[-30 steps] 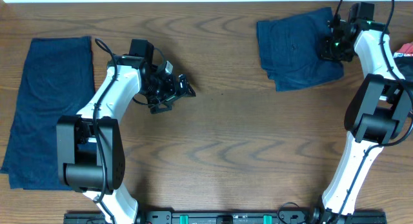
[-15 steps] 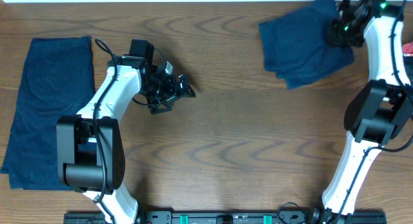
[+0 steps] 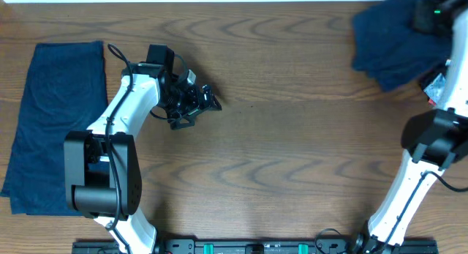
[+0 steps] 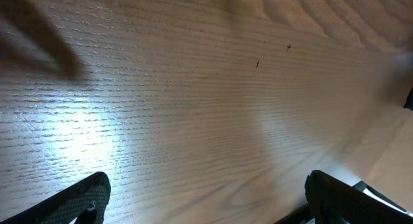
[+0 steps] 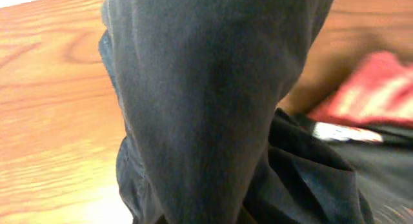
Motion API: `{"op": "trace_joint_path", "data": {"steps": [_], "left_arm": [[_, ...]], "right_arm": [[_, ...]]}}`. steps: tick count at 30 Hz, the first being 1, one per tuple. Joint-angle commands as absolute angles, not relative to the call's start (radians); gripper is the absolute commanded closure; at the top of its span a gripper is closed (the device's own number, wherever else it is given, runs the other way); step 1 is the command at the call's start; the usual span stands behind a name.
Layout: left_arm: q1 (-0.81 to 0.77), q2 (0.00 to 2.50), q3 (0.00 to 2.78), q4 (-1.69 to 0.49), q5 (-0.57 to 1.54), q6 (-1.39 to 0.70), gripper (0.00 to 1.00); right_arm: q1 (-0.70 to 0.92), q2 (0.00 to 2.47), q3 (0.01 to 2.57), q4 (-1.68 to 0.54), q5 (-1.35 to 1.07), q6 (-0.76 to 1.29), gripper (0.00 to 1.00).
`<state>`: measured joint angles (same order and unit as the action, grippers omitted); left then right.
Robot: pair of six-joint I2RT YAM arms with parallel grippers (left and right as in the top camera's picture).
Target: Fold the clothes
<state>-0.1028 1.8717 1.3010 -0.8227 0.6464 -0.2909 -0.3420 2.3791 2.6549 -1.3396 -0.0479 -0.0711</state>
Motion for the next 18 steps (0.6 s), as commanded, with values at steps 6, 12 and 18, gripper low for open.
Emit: {"op": "trace_joint_path", "data": {"steps": [6, 12, 18], "left_arm": [[-0.105, 1.865, 1.297, -0.83, 0.635, -0.289, 0.02], [-0.105, 1.865, 1.297, -0.841, 0.636, -0.292, 0.02], [-0.115, 1.865, 1.297, -0.849, 0.635, -0.293, 0.02]], "right_arm": [[-0.516, 2.252, 2.691, -1.35, -0.065, -0.107, 0.99], [-0.66, 2.221, 2.691, -1.352, -0.18, -0.106, 0.99], [-0.778, 2.222, 2.689, -1.383, -0.286, -0.102, 0.99]]}}
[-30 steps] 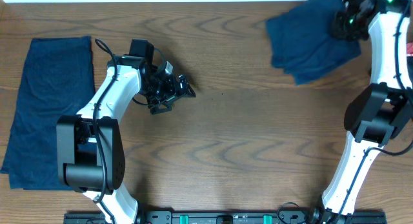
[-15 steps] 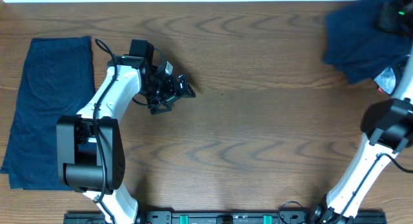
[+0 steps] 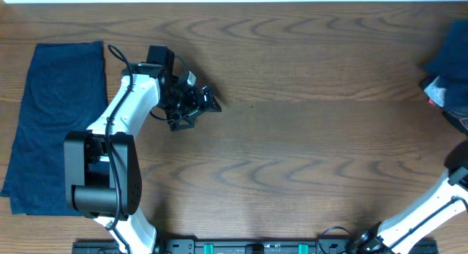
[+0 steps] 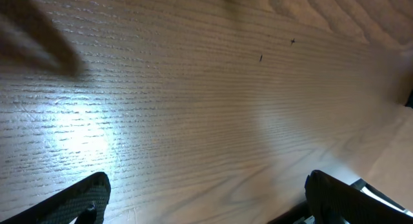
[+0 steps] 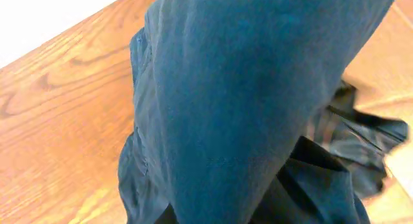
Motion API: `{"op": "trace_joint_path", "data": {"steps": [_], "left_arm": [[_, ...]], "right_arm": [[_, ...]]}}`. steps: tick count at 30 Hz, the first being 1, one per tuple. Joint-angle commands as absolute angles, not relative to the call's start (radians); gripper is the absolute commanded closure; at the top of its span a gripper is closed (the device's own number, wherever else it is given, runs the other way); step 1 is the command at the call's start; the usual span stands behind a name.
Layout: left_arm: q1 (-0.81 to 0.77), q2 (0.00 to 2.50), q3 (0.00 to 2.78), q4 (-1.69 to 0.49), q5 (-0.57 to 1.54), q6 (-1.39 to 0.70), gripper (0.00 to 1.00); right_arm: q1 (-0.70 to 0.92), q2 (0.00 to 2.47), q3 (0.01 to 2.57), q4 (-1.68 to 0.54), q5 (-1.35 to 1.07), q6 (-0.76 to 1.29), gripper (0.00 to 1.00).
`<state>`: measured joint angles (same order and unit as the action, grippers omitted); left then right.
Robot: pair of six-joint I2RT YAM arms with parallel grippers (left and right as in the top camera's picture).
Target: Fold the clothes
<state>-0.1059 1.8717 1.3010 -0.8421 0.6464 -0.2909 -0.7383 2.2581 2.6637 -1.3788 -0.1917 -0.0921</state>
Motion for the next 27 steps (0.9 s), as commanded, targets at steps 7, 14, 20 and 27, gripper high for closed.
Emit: {"op": "trace_joint_path", "data": {"steps": [7, 14, 20, 27], "left_arm": [[-0.152, 1.864, 1.297, -0.848, 0.635, -0.3, 0.02], [-0.171, 1.865, 1.297, -0.849, 0.635, -0.301, 0.02], [-0.171, 1.865, 1.297, -0.849, 0.635, -0.301, 0.02], [-0.171, 1.865, 1.297, -0.848, 0.635, -0.3, 0.02]], "right_arm": [[-0.825, 2.222, 2.689, -1.392, -0.352, -0.089, 0.99], [-0.822, 2.222, 2.689, -1.396, -0.371, -0.041, 0.72], [-0.822, 2.222, 2.689, -1.398, -0.371, -0.03, 0.96], [-0.822, 2.222, 2.689, -1.39, -0.371, -0.03, 0.75]]}}
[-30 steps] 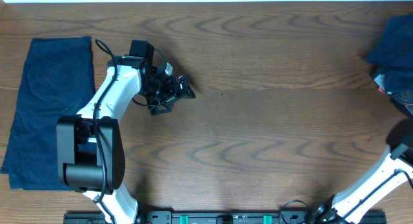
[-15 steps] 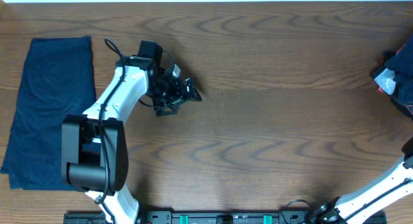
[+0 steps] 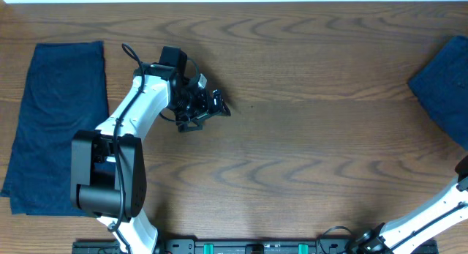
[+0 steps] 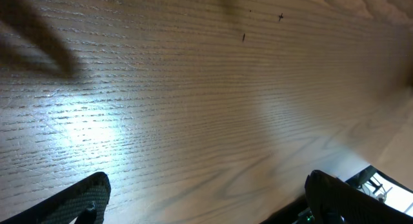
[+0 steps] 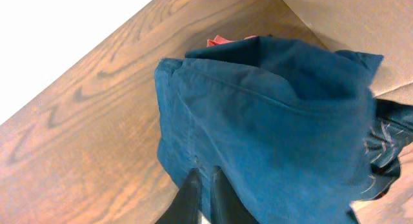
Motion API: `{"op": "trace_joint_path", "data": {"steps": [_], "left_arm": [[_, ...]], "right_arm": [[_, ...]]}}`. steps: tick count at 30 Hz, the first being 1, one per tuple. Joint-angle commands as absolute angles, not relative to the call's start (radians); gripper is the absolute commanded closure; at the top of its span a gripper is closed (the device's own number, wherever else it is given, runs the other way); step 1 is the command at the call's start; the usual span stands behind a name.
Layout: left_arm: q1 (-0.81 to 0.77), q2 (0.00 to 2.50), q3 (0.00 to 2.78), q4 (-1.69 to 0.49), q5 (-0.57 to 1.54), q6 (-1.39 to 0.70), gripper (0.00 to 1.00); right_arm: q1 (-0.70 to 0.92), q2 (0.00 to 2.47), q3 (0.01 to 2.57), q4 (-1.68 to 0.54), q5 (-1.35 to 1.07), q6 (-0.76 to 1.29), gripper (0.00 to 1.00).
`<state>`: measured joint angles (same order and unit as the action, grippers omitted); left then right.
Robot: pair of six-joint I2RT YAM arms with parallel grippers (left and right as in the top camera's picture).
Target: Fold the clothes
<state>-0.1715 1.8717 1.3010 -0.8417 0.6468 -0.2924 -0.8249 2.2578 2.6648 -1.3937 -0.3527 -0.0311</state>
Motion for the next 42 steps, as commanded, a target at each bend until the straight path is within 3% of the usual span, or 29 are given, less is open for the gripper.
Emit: {"op": "trace_joint_path", "data": {"steps": [1, 3, 4, 5, 6, 8, 12, 20, 28, 32, 42], "left_arm": [[-0.171, 1.865, 1.298, -0.848, 0.635, -0.3, 0.02], [-0.171, 1.864, 1.297, -0.848, 0.635, -0.3, 0.02], [-0.171, 1.865, 1.297, -0.848, 0.635, -0.3, 0.02], [-0.171, 1.864, 1.297, -0.848, 0.635, -0.3, 0.02], [-0.171, 1.865, 1.297, -0.848, 0.635, -0.3, 0.02], [-0.171, 1.865, 1.297, -0.844, 0.635, -0.3, 0.02], [-0.171, 1.865, 1.297, -0.833, 0.635, -0.3, 0.02], [-0.163, 1.865, 1.297, -0.802, 0.635, -0.286, 0.02], [-0.162, 1.865, 1.297, -0.799, 0.635, -0.27, 0.02], [-0.162, 1.864, 1.298, -0.799, 0.635, -0.269, 0.02], [-0.162, 1.865, 1.297, -0.799, 0.635, -0.269, 0.02]], "right_arm": [[-0.822, 2.222, 2.689, -1.39, -0.372, -0.023, 0.66], [-0.822, 2.222, 2.689, -1.39, -0.4, -0.019, 0.55], [-0.822, 2.222, 2.689, -1.391, -0.439, -0.021, 0.64], [-0.822, 2.222, 2.689, -1.397, -0.511, -0.023, 0.88], [-0.82, 2.222, 2.689, -1.401, -0.569, -0.024, 0.95], [-0.808, 2.222, 2.689, -1.414, -0.726, -0.025, 0.99], [-0.739, 2.222, 2.689, -1.475, -0.749, -0.042, 0.99], [-0.601, 2.228, 2.669, -1.654, -0.26, 0.063, 0.99], [-0.704, 2.228, 2.535, -1.676, -0.019, 0.235, 0.99], [-0.764, 2.228, 2.404, -1.651, -0.015, 0.256, 0.99], [-0.847, 2.228, 2.167, -1.391, 0.024, 0.348, 0.99]]}}
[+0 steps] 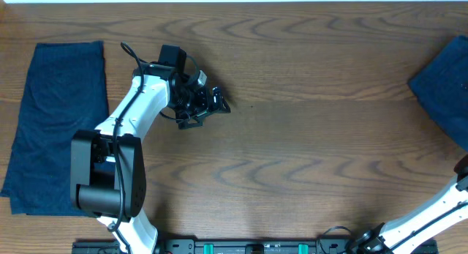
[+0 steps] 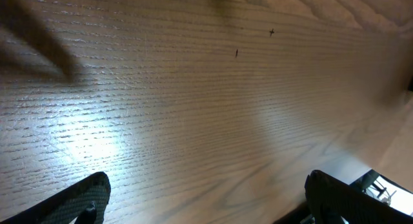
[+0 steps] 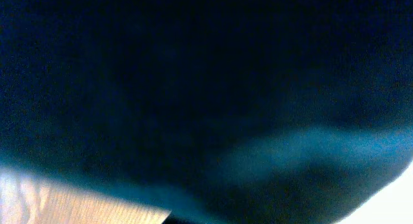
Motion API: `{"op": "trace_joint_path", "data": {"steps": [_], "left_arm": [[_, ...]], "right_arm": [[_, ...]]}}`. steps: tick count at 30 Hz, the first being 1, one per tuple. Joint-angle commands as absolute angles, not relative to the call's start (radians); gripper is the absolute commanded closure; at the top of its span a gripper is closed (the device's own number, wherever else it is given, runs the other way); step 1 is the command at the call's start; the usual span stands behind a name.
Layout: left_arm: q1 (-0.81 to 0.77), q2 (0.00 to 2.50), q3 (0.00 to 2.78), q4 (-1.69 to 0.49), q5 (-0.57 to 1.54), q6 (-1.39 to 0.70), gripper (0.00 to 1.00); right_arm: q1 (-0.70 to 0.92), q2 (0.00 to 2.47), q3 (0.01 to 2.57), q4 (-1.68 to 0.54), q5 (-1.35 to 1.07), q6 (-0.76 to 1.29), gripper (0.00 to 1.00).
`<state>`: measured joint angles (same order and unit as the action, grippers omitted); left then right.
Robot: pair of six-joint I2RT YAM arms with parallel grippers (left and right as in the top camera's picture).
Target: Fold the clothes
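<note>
A folded dark blue cloth point(image 1: 55, 115) lies flat at the table's far left. My left gripper point(image 1: 213, 104) hovers over bare wood left of centre. In the left wrist view its fingers point(image 2: 84, 195) stand wide apart, and the left gripper point(image 2: 206, 208) is open with nothing between them. A second dark blue garment point(image 1: 444, 86) shows at the right edge of the overhead view. The same garment point(image 3: 206, 88) fills the right wrist view, blurred and very close, and it hides my right gripper's fingers.
The wooden table point(image 1: 307, 159) stretches between the two cloths. My right arm's lower link point(image 1: 431, 206) rises at the bottom right corner. The left arm's base point(image 1: 99, 177) sits beside the folded cloth.
The garment now covers the whole right wrist view, where the pinched fingers and the table showed before. In the overhead view the garment and the left arm stand almost as they were.
The dark blue garment lay bunched at the back right corner with my right gripper in it. It then showed only at the right edge. Later it hung spread there, with the fingers shut on it. The left gripper shifted slightly right and stayed open.
</note>
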<state>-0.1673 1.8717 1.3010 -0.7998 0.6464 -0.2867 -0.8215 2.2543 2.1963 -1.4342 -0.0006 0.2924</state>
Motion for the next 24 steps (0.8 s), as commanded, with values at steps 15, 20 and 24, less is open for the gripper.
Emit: {"op": "trace_joint_path", "data": {"steps": [15, 20, 24], "left_arm": [[-0.162, 1.865, 1.297, -0.8, 0.635, -0.271, 0.02], [-0.162, 1.865, 1.298, -0.81, 0.635, -0.27, 0.02], [-0.162, 1.864, 1.297, -0.811, 0.635, -0.27, 0.02]], "right_arm": [[-0.78, 2.227, 2.124, -0.994, -0.158, 0.078, 0.99], [-0.748, 2.228, 2.108, -1.0, 0.15, 0.193, 0.99], [-0.749, 2.228, 2.055, -0.974, 0.308, 0.217, 0.99]]}}
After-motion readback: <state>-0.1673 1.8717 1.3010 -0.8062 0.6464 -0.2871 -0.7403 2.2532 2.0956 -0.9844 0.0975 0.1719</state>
